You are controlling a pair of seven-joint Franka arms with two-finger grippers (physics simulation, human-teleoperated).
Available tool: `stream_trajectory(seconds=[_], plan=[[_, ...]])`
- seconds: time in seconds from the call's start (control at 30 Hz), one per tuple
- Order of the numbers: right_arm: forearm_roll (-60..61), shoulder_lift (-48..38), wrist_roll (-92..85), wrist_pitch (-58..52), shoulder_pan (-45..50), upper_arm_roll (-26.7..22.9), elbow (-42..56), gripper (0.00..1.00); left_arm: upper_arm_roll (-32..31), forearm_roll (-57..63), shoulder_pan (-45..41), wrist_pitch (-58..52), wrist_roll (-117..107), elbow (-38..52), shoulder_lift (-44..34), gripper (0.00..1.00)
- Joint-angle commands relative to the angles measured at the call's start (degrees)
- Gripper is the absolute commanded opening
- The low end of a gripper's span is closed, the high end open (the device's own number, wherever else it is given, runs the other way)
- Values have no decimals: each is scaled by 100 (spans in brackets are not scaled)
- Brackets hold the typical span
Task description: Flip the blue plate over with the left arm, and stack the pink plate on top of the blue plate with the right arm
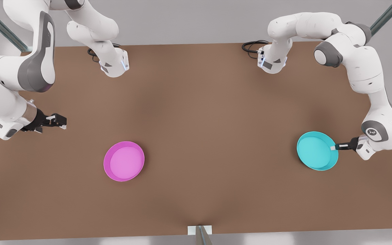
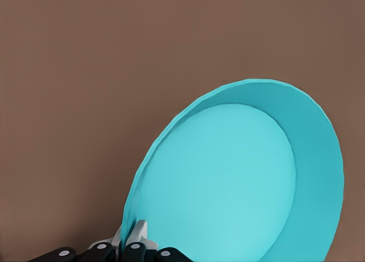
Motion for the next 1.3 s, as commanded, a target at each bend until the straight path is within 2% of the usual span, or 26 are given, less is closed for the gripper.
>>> stream_trajectory(seconds=[0.0,0.17,0.47,0.63,0.87,1.13,1.17,1.27], plan=[[0,0,0,-7,2,0,0,100,1,-295,0,-18,10,0,0,21],[-8,17,0,2,2,0,-9,100,-34,-295,0,-123,-25,0,-263,21],[0,8,0,-7,-7,0,-9,100,-596,-242,-71,-246,-552,-35,-747,21],[0,17,0,-7,-7,0,-9,100,-658,-234,-641,-229,-1298,-61,-896,21],[18,0,18,2,-77,0,-316,100,-1194,-278,-1011,-132,-2195,-88,-1063,21],[-105,-79,35,-464,-463,9,-483,100,-1203,-286,-1740,-141,-2934,-360,-1380,21],[-123,-79,79,-368,-753,325,-518,100,-1203,-286,-1863,-115,-3065,-430,-1485,21],[-132,-290,88,142,-859,378,-1037,100,-1203,-286,-2180,-123,-3408,-597,-1687,21]])
